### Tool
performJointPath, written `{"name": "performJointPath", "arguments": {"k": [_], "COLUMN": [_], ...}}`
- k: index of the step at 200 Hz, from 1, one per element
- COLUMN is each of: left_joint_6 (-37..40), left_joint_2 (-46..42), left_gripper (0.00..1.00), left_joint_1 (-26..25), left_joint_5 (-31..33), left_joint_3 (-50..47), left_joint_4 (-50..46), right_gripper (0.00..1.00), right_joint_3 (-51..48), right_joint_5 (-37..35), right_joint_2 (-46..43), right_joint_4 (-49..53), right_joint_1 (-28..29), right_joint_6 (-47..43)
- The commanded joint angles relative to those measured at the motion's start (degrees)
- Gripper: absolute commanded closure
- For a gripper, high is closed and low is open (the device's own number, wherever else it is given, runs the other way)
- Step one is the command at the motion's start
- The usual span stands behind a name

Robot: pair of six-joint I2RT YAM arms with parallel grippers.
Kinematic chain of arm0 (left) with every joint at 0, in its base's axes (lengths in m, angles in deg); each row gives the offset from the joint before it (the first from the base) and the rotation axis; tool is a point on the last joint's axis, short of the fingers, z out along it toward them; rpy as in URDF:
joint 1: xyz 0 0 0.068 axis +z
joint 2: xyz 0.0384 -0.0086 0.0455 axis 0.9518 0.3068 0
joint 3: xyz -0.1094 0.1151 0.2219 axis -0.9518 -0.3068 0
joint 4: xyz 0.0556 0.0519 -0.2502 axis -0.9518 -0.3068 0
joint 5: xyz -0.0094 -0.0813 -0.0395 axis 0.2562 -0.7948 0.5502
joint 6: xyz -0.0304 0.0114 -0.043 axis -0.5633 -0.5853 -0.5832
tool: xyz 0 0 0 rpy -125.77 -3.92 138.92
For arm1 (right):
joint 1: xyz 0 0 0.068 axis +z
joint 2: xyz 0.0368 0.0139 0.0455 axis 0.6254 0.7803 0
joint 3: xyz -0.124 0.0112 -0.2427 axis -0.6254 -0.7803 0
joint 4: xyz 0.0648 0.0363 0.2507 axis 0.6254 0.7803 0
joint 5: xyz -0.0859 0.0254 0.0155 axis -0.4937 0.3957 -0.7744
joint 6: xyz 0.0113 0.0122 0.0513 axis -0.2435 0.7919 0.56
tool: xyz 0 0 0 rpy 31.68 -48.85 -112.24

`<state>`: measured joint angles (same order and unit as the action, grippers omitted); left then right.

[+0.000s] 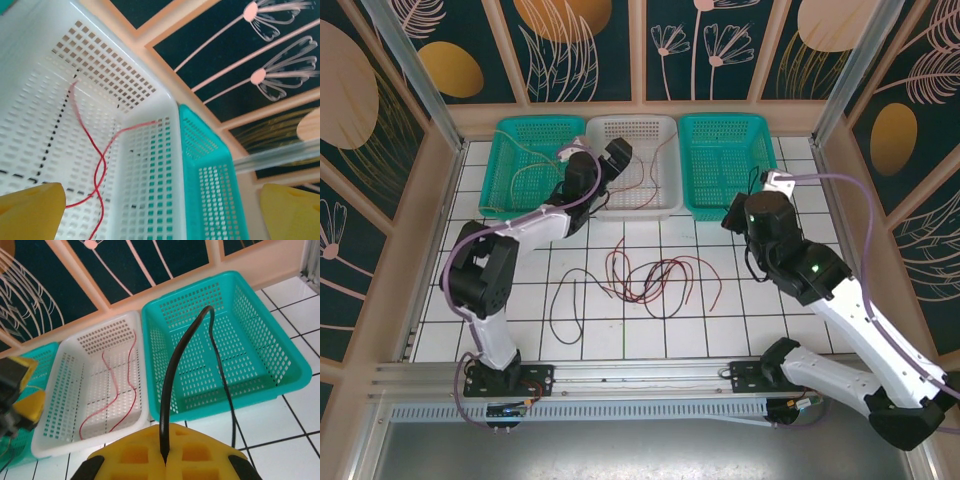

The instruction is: Untangle the cables

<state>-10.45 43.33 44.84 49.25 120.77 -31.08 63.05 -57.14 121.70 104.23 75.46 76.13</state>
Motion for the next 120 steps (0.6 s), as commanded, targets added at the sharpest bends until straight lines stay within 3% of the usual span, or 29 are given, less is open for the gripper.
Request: {"name": "performJointPath", "arguments": {"k": [1, 29, 54, 85, 107, 120], "left_joint_6": [8.04, 16.16, 21.82, 23.57, 23.21, 22.04], "left_joint_2": [-9.76, -19.74, -28.62, -37.95, -42.81, -44.0], "left_gripper": [0.01, 0.01, 0.01, 0.01, 0.03, 0.06], "left_joint_1": [0.22, 0.22, 0.22, 0.31, 0.31, 0.26], "left_joint_5": [-2.68, -3.35, -3.05, -2.41, -1.49, -0.57], "left_joint_3": [-0.17, -1.44, -5.75, -10.74, -14.52, -15.27], "left_joint_4": [-9.63, -18.36, -25.15, -32.86, -38.06, -41.25], "right_gripper": [1.0, 1.0, 1.0, 1.0, 0.74, 0.67], "right_joint_3": [3.71, 7.49, 10.4, 13.02, 17.14, 18.63], "right_joint_5": [5.05, 16.15, 19.72, 23.54, 23.78, 23.74], "right_joint_2": [3.9, 11.67, 17.96, 24.1, 28.84, 29.91], "right_joint_4": [0.62, -1.45, -4.5, -8.62, -7.4, -7.32], "right_joint_1": [-4.23, -12.47, -15.97, -20.74, -22.99, -23.18], "right_joint_6": [-2.05, -3.12, -3.97, -4.76, -5.63, -6.38]}}
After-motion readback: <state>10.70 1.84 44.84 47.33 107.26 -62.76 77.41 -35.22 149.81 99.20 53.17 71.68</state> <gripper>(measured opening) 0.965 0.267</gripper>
